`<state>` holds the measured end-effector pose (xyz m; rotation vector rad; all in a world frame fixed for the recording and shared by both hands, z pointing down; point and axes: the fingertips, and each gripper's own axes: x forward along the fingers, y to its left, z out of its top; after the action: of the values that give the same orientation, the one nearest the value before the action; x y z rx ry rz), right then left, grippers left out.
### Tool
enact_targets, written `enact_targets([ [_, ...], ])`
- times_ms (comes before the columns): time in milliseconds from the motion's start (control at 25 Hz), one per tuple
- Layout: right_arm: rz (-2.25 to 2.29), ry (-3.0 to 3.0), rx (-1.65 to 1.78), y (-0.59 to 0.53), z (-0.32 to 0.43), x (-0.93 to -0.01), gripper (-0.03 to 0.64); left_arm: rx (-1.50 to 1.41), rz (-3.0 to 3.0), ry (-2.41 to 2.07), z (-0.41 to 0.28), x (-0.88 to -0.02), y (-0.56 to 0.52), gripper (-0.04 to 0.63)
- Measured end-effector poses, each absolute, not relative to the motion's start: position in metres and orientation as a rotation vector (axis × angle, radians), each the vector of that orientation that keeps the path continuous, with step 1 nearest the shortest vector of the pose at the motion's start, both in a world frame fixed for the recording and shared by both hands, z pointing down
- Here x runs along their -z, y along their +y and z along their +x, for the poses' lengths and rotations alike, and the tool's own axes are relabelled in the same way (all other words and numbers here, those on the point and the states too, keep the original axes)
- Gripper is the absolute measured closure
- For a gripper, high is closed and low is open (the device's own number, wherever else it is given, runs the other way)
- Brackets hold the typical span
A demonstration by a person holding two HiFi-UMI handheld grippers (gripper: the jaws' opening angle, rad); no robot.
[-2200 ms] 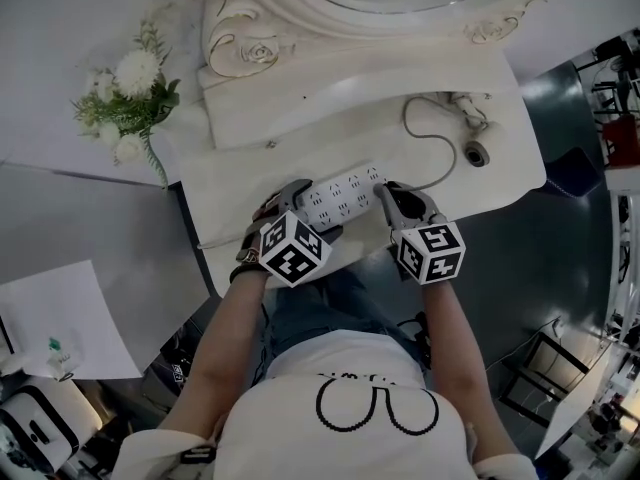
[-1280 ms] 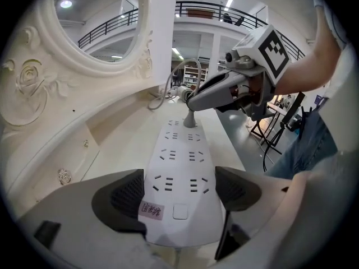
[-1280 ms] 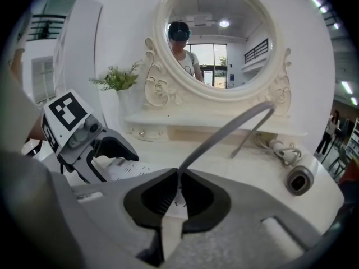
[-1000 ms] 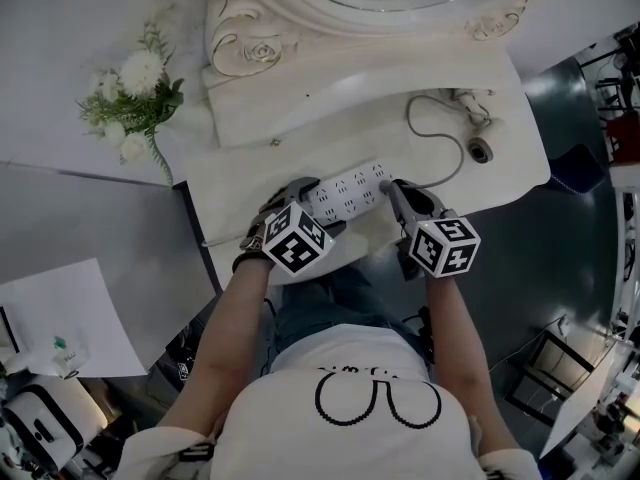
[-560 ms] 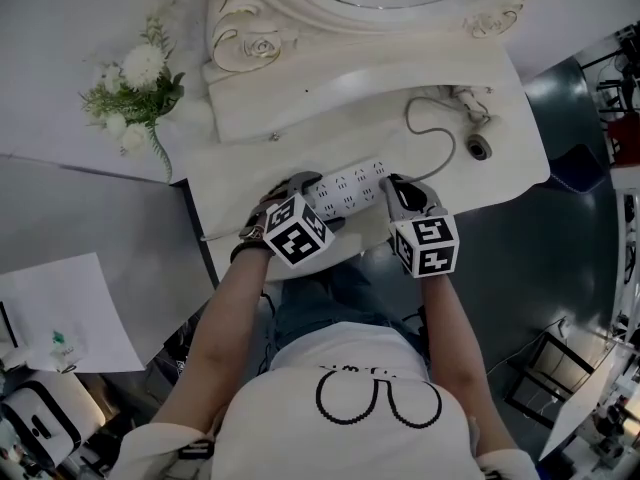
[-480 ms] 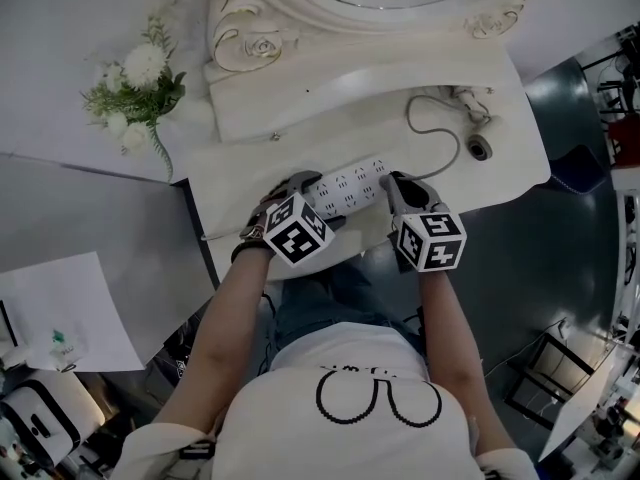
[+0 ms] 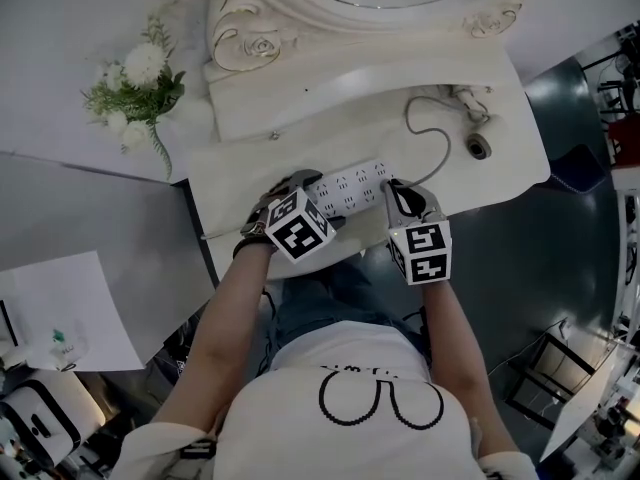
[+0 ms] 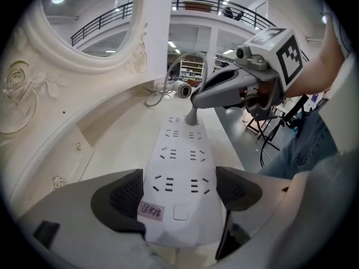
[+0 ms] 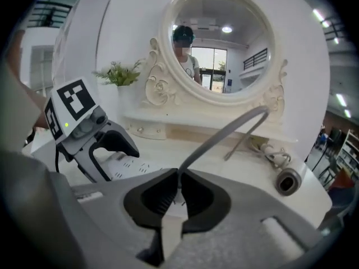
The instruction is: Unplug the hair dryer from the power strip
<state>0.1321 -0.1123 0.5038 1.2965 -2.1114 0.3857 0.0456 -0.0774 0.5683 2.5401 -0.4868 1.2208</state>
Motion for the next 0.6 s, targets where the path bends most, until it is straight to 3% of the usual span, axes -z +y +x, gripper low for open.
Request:
enact_targets([
  [400, 1.485, -2.209, -0.9, -0.121, 0.15, -0.502, 0.594, -1.144, 2.512, -0.575, 0.045, -0.567, -0.084, 0.189],
  [600, 1.363, -2.111, -0.515, -0.111, 0.141, -0.501, 0.594, -1.218, 2.524, -0.493, 0.048, -0.568, -0.079, 0.189],
])
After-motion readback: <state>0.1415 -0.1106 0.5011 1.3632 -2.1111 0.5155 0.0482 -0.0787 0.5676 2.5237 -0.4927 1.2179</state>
